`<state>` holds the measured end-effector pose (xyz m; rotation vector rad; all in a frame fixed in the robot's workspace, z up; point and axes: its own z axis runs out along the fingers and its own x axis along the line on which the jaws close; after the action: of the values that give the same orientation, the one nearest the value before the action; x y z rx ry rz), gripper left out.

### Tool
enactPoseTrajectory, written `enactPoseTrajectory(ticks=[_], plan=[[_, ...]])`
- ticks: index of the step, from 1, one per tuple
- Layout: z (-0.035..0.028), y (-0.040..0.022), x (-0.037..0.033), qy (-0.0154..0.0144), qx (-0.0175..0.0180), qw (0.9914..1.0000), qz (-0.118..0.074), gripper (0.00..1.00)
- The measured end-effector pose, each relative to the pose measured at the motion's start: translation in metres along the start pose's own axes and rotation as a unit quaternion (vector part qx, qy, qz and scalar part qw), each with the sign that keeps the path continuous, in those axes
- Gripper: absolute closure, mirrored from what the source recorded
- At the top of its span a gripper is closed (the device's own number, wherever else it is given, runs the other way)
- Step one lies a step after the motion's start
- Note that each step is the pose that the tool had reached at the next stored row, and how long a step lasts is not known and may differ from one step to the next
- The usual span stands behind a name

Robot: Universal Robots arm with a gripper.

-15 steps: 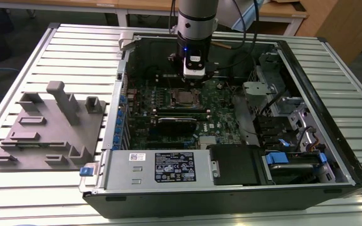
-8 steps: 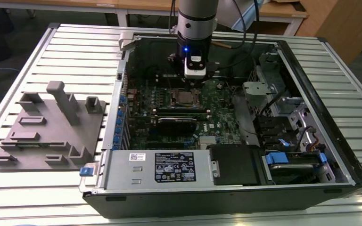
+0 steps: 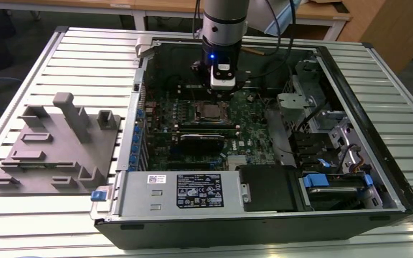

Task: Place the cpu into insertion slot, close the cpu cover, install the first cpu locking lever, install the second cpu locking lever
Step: 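Close the cpu cover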

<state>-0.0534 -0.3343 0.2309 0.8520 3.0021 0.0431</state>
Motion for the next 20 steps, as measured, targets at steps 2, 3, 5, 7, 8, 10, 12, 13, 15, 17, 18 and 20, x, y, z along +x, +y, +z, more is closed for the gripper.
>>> enactPoseTrajectory(ticks=[2, 3, 5, 7, 8, 10, 12, 13, 15, 17, 18, 20], plan=[[0.0000, 0.0000, 0.0000, 0.0003, -0.0001, 0.99997, -0.008, 0.90], [0.0000, 0.0000, 0.0000, 0.0004, -0.0001, 0.99994, -0.011, 0.90], [0.0000, 0.0000, 0.0000, 0.0004, -0.0001, 0.99993, -0.012, 0.90], [0.0000, 0.0000, 0.0000, 0.0004, -0.0001, 0.99993, -0.012, 0.90], [0.0000, 0.0000, 0.0000, 0.0004, -0.0001, 0.99993, -0.012, 0.90], [0.0000, 0.0000, 0.0000, 0.0004, -0.0001, 0.99991, -0.013, 0.90], [0.0000, 0.0000, 0.0000, 0.0006, -0.0002, 0.99985, -0.017, 0.90], [0.0000, 0.0000, 0.0000, 0.0007, -0.0002, 0.99977, -0.021, 0.90], [0.0000, 0.0000, 0.0000, 0.0011, -0.0004, 0.99945, -0.033, 0.90], [0.0000, 0.0000, 0.0000, 0.0014, -0.0005, 0.99906, -0.043, 0.90], [0.0000, 0.0000, 0.0000, 0.0014, -0.0005, 0.99902, -0.044, 0.90], [0.0000, 0.0000, 0.0000, 0.0014, -0.0005, 0.99901, -0.044, 0.90]])
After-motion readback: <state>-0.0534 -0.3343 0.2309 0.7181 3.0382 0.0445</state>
